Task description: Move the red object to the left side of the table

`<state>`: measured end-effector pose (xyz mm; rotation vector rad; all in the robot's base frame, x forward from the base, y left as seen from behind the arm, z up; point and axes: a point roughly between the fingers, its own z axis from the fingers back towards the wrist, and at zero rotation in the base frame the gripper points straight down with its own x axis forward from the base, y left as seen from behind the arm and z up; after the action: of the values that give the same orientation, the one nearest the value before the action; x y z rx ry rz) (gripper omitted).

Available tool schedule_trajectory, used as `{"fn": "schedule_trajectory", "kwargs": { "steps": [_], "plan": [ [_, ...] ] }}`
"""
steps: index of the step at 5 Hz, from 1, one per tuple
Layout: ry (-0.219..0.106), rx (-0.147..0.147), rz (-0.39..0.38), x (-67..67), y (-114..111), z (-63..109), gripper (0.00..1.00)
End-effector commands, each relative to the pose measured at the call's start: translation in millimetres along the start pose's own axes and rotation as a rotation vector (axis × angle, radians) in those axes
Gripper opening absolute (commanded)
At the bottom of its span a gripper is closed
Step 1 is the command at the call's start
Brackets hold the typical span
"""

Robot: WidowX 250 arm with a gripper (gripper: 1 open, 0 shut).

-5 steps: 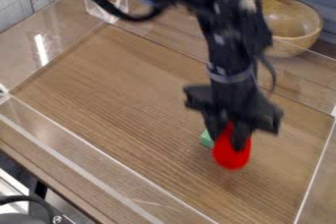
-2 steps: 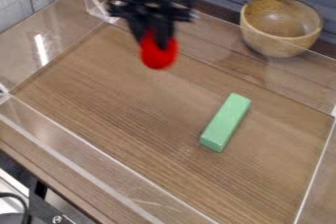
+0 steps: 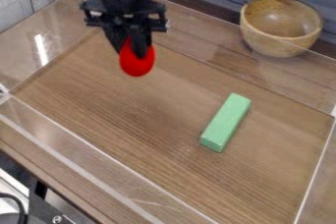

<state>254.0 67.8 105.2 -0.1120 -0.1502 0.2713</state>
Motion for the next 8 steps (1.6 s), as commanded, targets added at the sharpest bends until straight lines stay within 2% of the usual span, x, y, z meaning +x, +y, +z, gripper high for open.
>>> {"fn": "schedule_trajectory", "kwargs": {
  "steps": [1,8],
  "plan": [
    [-0.02,0.02,0.016,1.0,1,-0.3,0.0],
    [0.055,0.05,0.109,-20.3,19,-21.2,0.0]
  ]
}}
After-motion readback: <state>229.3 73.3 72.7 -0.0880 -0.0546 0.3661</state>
